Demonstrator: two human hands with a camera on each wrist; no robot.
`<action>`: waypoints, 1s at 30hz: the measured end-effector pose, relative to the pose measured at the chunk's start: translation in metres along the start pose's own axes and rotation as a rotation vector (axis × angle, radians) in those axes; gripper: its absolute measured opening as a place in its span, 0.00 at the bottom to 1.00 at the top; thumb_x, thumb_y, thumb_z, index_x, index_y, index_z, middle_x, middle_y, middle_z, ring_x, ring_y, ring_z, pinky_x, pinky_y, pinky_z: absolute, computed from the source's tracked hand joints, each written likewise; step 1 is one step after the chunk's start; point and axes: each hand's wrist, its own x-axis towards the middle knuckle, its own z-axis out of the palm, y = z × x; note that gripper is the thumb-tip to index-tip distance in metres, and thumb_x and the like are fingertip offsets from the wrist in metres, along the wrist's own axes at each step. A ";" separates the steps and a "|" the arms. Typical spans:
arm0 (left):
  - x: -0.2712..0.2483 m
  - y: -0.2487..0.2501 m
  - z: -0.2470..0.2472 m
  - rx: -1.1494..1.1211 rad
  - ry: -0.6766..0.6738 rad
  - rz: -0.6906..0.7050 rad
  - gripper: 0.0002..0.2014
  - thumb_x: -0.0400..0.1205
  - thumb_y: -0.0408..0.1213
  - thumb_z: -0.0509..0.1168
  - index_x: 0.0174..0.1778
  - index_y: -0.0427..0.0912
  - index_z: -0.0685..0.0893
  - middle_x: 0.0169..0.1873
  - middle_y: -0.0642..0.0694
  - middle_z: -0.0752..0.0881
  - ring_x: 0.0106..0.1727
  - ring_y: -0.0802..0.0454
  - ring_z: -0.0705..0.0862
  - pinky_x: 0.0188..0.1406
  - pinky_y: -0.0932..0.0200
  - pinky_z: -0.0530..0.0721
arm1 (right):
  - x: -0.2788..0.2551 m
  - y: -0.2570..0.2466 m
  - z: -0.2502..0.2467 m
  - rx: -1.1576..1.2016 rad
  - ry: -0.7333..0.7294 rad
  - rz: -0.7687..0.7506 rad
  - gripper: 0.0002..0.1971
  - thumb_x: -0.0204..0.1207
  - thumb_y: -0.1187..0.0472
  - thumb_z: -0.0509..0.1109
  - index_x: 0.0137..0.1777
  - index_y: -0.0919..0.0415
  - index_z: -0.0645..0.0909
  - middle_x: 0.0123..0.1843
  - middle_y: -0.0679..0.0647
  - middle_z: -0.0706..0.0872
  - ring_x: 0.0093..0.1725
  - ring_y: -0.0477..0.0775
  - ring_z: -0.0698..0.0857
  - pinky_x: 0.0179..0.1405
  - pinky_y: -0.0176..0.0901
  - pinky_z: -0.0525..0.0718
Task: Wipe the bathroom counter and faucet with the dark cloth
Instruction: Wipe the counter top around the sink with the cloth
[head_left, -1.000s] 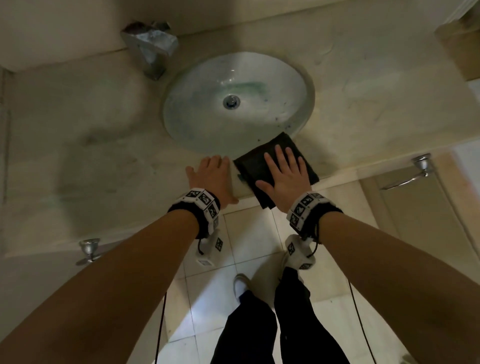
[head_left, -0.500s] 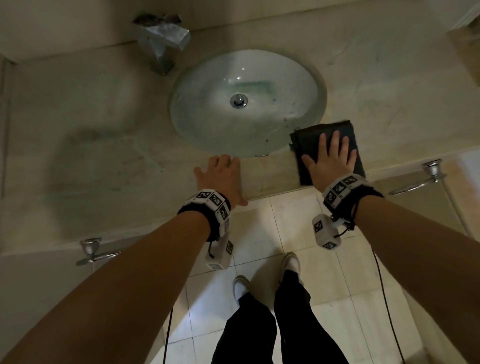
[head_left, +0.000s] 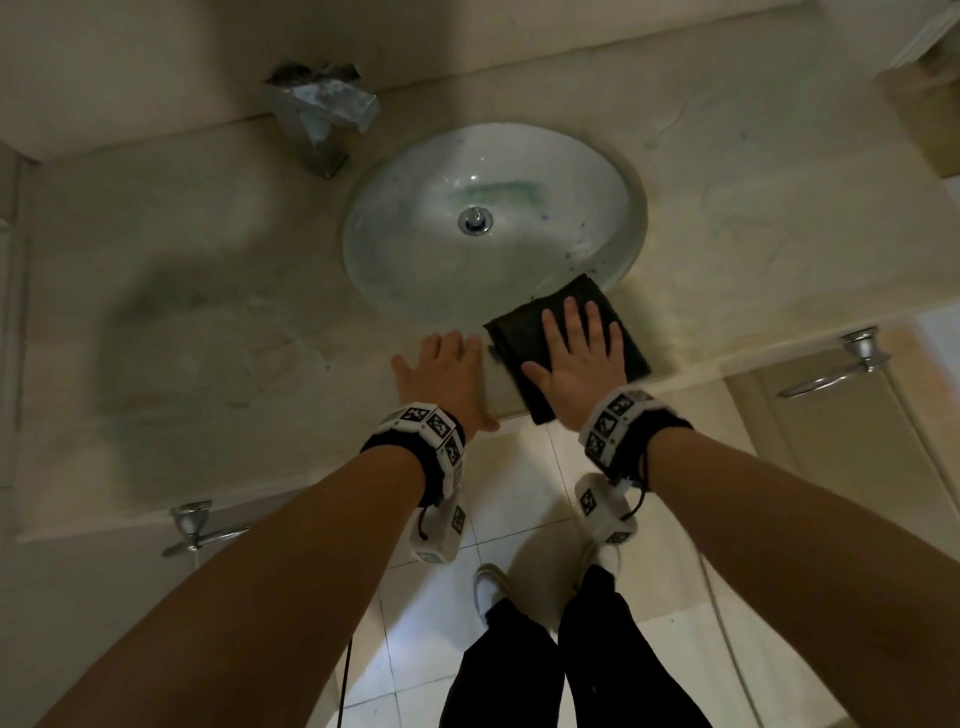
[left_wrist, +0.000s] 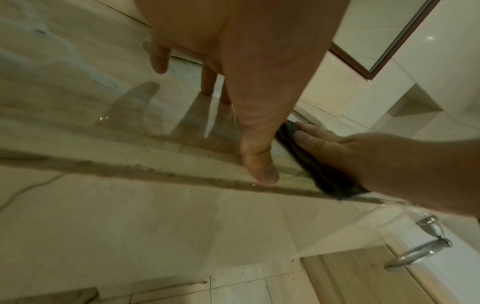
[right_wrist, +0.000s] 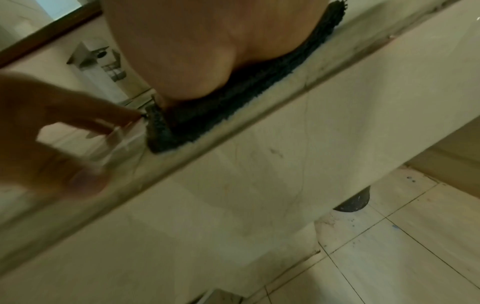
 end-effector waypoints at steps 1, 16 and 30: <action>0.000 0.000 0.000 -0.010 -0.006 -0.002 0.57 0.63 0.66 0.75 0.82 0.52 0.53 0.78 0.48 0.59 0.79 0.43 0.57 0.71 0.28 0.63 | 0.008 0.001 -0.005 0.002 -0.008 0.004 0.37 0.82 0.33 0.40 0.86 0.48 0.36 0.87 0.53 0.34 0.85 0.59 0.33 0.82 0.63 0.35; 0.000 0.005 -0.001 -0.011 -0.023 -0.022 0.57 0.63 0.64 0.77 0.82 0.51 0.53 0.78 0.47 0.59 0.80 0.42 0.57 0.71 0.28 0.63 | 0.012 0.002 -0.012 0.005 -0.020 -0.016 0.37 0.81 0.32 0.40 0.85 0.48 0.36 0.87 0.53 0.34 0.85 0.59 0.33 0.82 0.64 0.35; 0.001 0.010 -0.002 -0.006 -0.011 -0.051 0.58 0.62 0.62 0.78 0.82 0.50 0.53 0.76 0.47 0.62 0.79 0.42 0.59 0.71 0.32 0.65 | -0.004 -0.014 0.005 0.017 0.012 -0.015 0.38 0.81 0.32 0.39 0.84 0.48 0.32 0.86 0.55 0.31 0.84 0.62 0.30 0.81 0.66 0.33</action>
